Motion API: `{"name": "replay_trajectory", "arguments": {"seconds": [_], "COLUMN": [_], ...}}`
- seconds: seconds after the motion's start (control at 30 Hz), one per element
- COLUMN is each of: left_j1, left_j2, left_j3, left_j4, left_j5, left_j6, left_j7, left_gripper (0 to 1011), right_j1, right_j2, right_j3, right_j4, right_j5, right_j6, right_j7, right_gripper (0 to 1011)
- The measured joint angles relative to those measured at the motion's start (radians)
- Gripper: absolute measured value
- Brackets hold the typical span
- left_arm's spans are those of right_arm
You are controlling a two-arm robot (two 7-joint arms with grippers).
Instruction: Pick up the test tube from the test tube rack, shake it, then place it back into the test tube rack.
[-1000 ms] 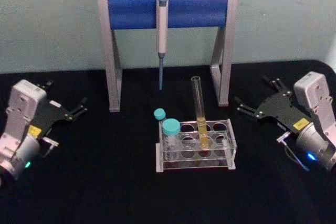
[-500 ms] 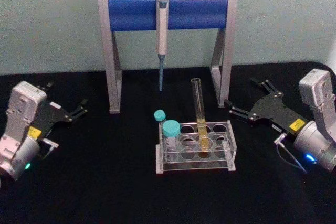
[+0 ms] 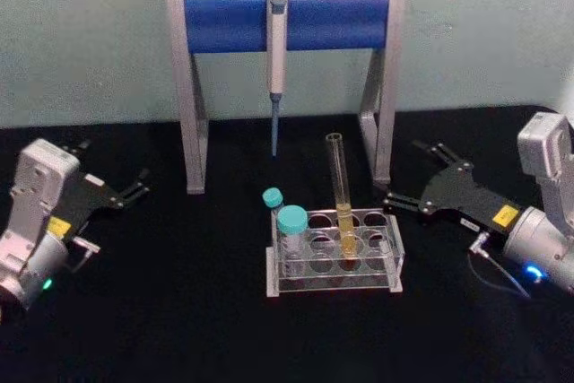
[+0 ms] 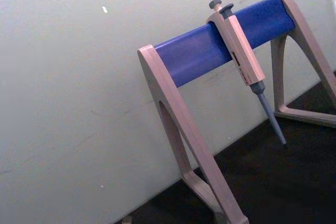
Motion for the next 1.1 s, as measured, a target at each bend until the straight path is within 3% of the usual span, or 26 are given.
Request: {"name": "replay_trajectory", "arguments": {"seconds": [0.37, 1.1], "left_j1": [0.000, 0.000], "left_j2": [0.000, 0.000], "left_j3": [0.000, 0.000], "left_j4": [0.000, 0.000], "left_j5": [0.000, 0.000], "left_j6": [0.000, 0.000], "left_j7": [0.000, 0.000], "left_gripper": [1001, 1002], "right_j1": [0.058, 0.184], "right_j2": [0.007, -0.040], "right_j3": [-0.062, -0.165], "right_j4": [0.023, 0.113], "right_j5": [0.050, 0.083], "right_j6": [0.061, 0.130], "right_j7": [0.064, 0.067], "right_gripper": [1000, 1000]}}
